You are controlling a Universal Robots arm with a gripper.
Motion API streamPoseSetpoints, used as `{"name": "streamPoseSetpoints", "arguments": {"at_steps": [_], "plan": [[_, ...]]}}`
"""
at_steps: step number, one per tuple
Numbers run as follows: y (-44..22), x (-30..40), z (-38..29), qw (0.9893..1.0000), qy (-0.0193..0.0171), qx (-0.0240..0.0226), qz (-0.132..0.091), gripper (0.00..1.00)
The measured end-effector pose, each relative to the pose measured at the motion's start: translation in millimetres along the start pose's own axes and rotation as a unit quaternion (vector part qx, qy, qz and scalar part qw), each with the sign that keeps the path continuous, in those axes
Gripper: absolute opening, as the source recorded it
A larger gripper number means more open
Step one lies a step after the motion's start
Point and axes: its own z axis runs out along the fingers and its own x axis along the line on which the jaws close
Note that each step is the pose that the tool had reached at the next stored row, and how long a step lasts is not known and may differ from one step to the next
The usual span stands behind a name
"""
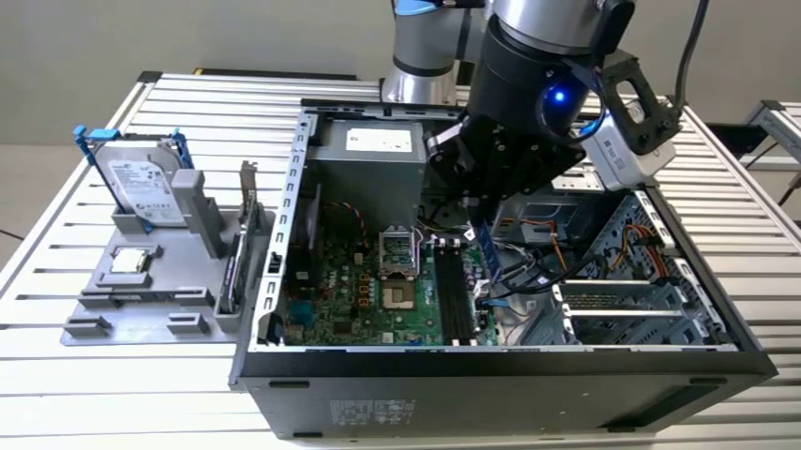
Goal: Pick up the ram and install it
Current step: 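Insert the ram into the slot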
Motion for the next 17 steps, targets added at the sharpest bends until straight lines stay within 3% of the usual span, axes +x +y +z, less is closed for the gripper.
{"name": "streamPoseSetpoints", "arguments": {"at_steps": [17], "plan": [[3.5,-1.2,2.1,1.0000,-0.0002,-0.0001,0.007,0.00]]}}
